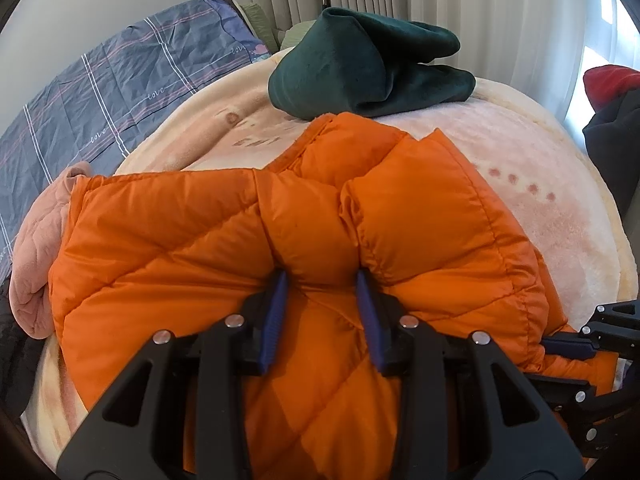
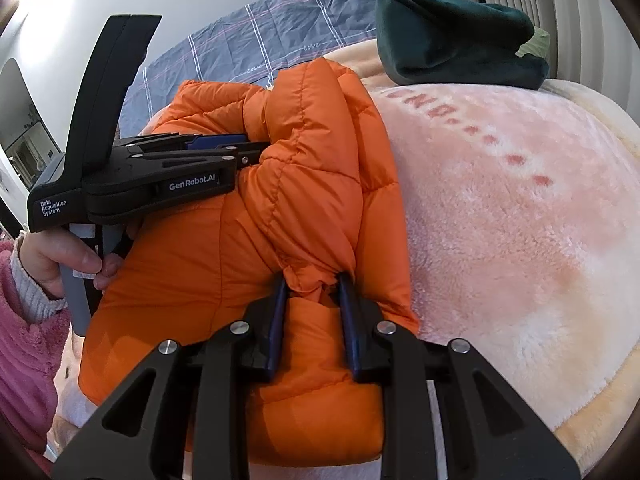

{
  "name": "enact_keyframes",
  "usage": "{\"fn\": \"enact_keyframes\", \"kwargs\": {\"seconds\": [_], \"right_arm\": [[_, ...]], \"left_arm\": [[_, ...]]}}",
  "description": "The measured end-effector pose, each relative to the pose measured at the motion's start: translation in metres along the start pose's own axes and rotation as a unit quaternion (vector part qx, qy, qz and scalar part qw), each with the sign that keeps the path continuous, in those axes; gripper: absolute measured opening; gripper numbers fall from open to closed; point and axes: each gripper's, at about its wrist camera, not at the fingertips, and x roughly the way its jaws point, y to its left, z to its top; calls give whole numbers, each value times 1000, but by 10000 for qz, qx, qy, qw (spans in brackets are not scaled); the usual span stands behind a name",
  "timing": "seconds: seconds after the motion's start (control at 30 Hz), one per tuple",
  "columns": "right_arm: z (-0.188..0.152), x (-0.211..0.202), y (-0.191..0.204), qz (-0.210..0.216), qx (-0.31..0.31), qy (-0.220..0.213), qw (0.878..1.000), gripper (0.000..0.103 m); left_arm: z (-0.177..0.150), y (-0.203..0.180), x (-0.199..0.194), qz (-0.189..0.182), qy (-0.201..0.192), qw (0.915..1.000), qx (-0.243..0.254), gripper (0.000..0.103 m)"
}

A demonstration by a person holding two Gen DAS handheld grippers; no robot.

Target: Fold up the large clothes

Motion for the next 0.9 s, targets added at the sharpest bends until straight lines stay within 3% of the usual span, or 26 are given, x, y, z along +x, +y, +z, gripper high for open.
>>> {"fn": "enact_keyframes", "kwargs": {"seconds": [0.13, 0.4, 0.53, 0.6, 0.67, 0.73, 0.83, 0.9], "right_arm": [[-3, -3, 4, -160, -77, -147, 9997, 26], [-7, -5, 4, -238, -143, -327, 9991, 29], [-7, -6, 3, -223, -141, -364, 9990, 30], [-7, -5, 3, -225, -177, -348, 9990, 30], [-7, -5, 4, -238, -213, -341, 9989, 30], [-6, -5, 3, -237, -216, -356, 9989, 31], [-6, -5, 2, -220, -188, -397, 9988, 31], [-6, -4, 2, -217, -196, -380, 9989, 32]], "left_arm": [[3, -4, -2, 104, 24, 9999, 111, 37], [10, -25, -12, 757, -20, 9950, 648, 43], [19, -37, -36, 1039, -513, 9894, 871, 45], [28, -43, -47, 852, -755, 9892, 925, 46], [43, -46, -47, 393, -733, 9924, 903, 48], [53, -43, -31, 280, -528, 9943, 879, 49], [54, -20, 20, -96, 230, 9987, 450, 57], [51, -4, 36, -356, 346, 9988, 54, 57]]}}
